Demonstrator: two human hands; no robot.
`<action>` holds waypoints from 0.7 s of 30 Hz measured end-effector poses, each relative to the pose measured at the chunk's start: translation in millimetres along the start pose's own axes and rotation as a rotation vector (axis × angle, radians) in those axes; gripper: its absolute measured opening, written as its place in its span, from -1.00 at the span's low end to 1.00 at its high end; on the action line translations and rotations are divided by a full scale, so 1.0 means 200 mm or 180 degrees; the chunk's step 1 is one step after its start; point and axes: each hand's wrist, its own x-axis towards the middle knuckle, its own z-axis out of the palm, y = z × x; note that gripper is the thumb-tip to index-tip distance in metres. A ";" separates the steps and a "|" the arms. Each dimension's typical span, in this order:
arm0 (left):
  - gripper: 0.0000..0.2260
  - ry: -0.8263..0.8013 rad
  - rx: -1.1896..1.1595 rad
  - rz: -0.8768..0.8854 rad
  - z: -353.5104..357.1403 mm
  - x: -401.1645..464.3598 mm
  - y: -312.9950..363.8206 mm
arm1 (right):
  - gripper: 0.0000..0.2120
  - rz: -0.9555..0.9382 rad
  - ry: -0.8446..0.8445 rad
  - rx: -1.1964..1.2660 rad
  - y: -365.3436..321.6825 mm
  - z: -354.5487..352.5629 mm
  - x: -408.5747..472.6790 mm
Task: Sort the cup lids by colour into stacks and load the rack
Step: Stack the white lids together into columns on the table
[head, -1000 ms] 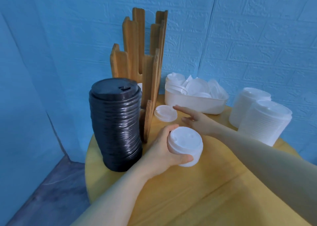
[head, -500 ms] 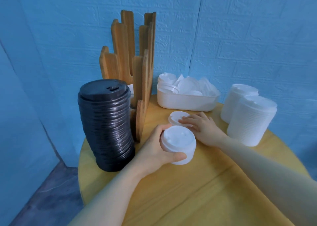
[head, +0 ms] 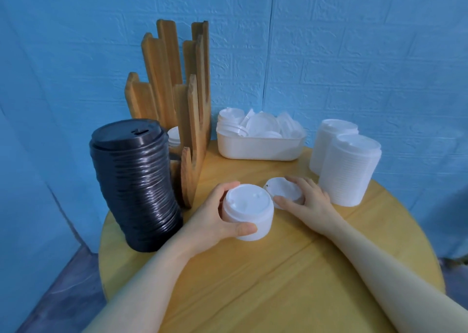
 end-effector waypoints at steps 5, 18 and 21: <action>-0.13 -0.0168 -0.0066 -0.0023 -0.01 0.01 0.00 | -0.46 -0.0078 0.0432 0.0582 -0.04 -0.02 0.01; 0.10 -0.0113 -0.0258 -0.0124 0.01 0.00 0.02 | -0.59 -0.1021 -0.0705 0.1511 -0.24 0.00 -0.11; 0.11 -0.0164 -0.0238 -0.0143 0.00 -0.01 0.03 | -0.61 -0.0988 -0.0772 0.1350 -0.25 0.01 -0.11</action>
